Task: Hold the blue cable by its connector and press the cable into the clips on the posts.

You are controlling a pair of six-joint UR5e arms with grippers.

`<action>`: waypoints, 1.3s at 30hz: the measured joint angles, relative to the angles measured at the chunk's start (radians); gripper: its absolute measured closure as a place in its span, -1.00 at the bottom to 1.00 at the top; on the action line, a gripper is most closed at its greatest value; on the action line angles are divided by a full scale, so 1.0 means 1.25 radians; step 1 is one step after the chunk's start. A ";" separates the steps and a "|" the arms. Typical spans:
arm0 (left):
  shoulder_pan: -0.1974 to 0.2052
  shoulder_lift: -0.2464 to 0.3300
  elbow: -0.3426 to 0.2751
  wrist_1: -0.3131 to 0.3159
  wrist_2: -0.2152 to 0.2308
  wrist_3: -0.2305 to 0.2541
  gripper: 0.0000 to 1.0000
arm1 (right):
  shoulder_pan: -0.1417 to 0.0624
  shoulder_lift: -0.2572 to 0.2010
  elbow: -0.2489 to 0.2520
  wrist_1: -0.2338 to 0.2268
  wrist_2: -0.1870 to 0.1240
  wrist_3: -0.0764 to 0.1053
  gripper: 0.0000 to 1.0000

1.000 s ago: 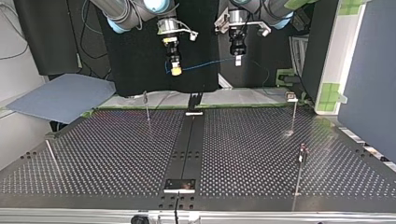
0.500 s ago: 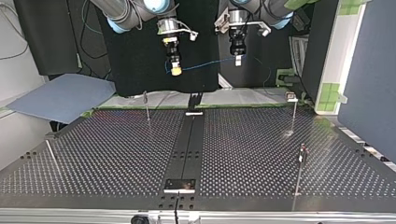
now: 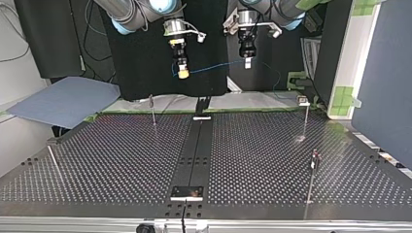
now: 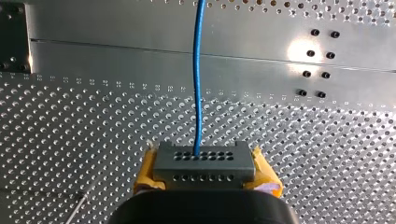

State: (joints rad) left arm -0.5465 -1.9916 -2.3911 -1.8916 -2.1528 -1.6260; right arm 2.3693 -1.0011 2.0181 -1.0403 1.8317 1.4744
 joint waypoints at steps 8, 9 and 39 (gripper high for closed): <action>0.000 -0.001 0.001 0.000 0.000 0.001 1.00 | 0.000 0.000 0.000 0.000 0.000 -0.001 1.00; 0.000 -0.001 0.001 0.000 0.000 0.001 1.00 | 0.000 0.000 0.000 0.000 0.000 -0.002 1.00; 0.017 -0.046 -0.025 -0.005 0.033 0.034 1.00 | 0.035 0.036 0.003 0.039 0.020 0.021 1.00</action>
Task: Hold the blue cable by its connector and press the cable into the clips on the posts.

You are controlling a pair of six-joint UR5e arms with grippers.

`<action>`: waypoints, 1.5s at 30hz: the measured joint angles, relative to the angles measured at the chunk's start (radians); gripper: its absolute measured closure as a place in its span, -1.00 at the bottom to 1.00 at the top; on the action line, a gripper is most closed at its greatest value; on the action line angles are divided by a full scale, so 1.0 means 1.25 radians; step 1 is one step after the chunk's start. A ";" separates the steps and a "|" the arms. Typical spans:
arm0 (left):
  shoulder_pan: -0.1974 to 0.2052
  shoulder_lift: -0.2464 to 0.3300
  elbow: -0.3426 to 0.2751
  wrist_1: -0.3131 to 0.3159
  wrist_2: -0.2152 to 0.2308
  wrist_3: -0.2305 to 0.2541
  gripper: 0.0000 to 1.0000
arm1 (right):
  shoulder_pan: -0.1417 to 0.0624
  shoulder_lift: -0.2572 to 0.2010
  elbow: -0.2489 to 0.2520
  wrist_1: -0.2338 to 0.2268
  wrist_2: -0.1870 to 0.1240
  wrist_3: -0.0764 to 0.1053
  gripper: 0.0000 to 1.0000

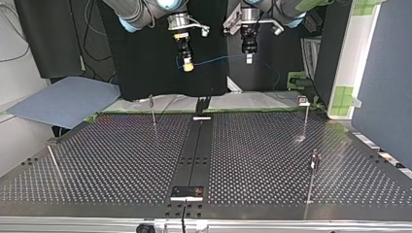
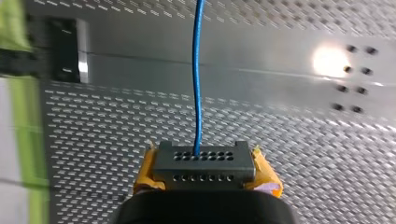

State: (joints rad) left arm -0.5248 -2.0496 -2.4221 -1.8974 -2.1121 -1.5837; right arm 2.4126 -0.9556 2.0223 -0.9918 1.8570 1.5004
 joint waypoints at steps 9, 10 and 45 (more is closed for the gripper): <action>0.001 -0.052 -0.002 0.000 0.004 0.004 1.00 | 0.008 0.010 0.000 0.015 0.002 0.002 1.00; 0.001 -0.053 -0.002 0.000 0.004 0.004 1.00 | 0.008 0.010 0.000 0.015 0.002 0.003 1.00; 0.048 0.133 0.155 -0.174 -0.091 -0.022 1.00 | -0.018 -0.175 -0.138 0.201 -0.050 0.109 1.00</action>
State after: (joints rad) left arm -0.4653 -1.8838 -2.2288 -2.1153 -2.2257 -1.6118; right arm 2.3904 -1.1745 1.8498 -0.7411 1.7942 1.6367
